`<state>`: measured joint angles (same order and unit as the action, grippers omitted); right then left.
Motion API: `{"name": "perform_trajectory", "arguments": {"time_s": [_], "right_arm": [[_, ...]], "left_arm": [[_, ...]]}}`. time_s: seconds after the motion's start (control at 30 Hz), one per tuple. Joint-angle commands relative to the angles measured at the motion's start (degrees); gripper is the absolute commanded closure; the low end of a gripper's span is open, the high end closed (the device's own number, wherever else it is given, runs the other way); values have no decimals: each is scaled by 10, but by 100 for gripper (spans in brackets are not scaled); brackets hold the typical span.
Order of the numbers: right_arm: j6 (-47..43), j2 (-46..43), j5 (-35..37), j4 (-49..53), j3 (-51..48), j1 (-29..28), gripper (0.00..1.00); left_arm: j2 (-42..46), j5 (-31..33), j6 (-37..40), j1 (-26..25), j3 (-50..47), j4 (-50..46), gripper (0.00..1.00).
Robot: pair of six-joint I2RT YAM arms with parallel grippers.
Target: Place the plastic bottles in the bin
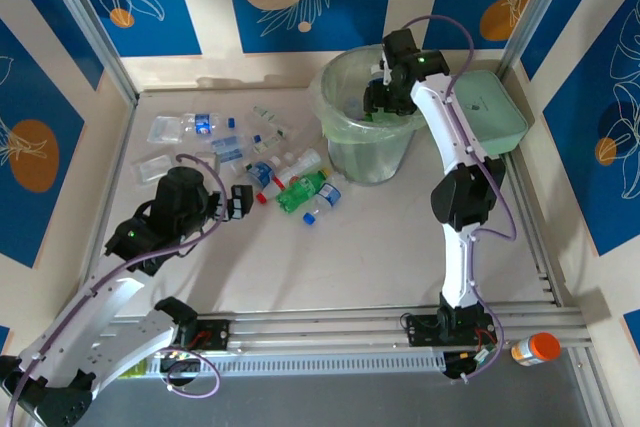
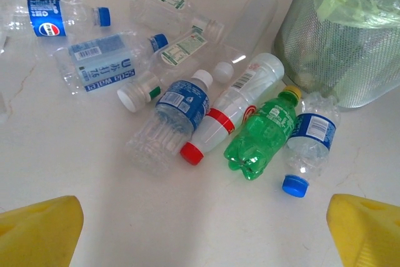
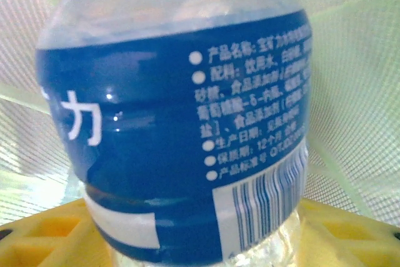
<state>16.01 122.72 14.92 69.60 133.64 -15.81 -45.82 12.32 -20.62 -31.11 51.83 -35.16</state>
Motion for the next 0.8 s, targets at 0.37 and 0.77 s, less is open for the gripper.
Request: {"name": "perform_trajectory", "arguments": {"time_s": [0.37,0.77], "right_arm": [[-10,-13,23,23,50,-19,12],[-4,-167,44,-45,-11,-85,16]], "left_arm": [[12,36,16,-9,-5,6,1],[12,68,23,-9,-13,9,1]]}}
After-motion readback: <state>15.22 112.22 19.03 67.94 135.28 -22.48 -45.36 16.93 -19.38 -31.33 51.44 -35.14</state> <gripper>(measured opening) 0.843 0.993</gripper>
